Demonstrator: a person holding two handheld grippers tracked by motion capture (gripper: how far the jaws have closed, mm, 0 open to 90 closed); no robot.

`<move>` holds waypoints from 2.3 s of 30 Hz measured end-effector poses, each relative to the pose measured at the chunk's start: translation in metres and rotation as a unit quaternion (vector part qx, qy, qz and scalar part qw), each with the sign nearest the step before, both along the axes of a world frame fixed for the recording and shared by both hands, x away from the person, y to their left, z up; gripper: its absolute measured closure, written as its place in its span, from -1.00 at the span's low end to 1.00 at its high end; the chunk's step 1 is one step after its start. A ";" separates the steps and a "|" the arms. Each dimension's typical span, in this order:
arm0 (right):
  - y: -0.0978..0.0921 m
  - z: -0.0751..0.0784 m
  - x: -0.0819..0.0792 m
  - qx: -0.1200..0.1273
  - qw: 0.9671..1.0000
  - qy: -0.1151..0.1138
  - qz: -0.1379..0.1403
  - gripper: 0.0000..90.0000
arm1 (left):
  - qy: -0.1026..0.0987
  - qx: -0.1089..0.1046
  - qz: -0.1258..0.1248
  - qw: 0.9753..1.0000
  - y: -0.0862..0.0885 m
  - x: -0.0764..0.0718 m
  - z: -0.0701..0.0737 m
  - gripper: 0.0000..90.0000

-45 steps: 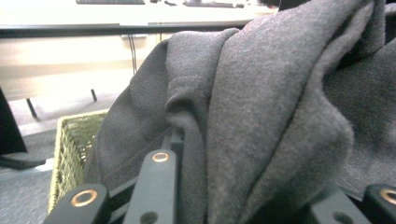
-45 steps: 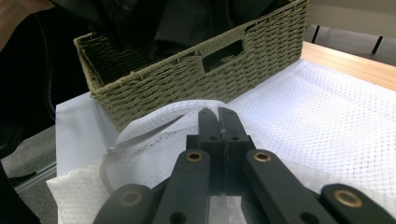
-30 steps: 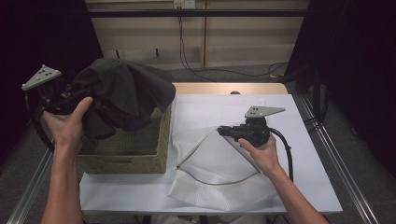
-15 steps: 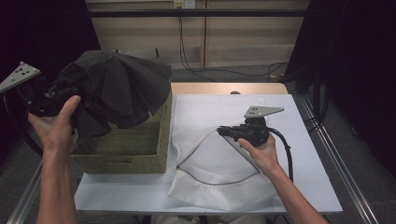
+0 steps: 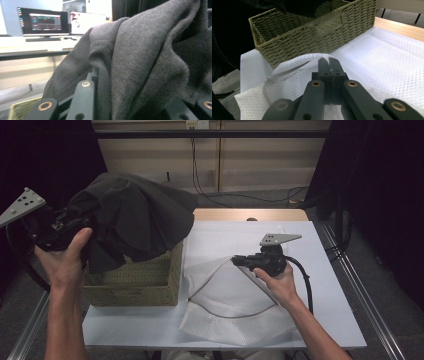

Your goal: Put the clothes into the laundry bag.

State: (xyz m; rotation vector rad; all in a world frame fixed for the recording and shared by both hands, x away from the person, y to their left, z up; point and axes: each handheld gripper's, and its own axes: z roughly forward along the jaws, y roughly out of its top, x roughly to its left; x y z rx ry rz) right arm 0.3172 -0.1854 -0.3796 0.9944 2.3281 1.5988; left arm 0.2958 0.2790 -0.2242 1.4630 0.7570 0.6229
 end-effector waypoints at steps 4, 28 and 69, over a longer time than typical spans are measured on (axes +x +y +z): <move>-0.002 -0.001 0.001 0.001 1.000 0.002 -0.003 0.99 | -0.012 0.004 -0.020 1.000 -0.010 -0.009 0.007 0.54; -0.007 0.000 0.005 0.010 1.000 0.007 -0.019 0.99 | -0.028 -0.032 -0.167 0.985 -0.042 -0.042 0.011 0.54; -0.001 -0.002 0.005 -0.016 0.999 0.021 -0.023 0.99 | 0.073 0.094 -0.249 0.961 -0.136 -0.029 -0.051 0.52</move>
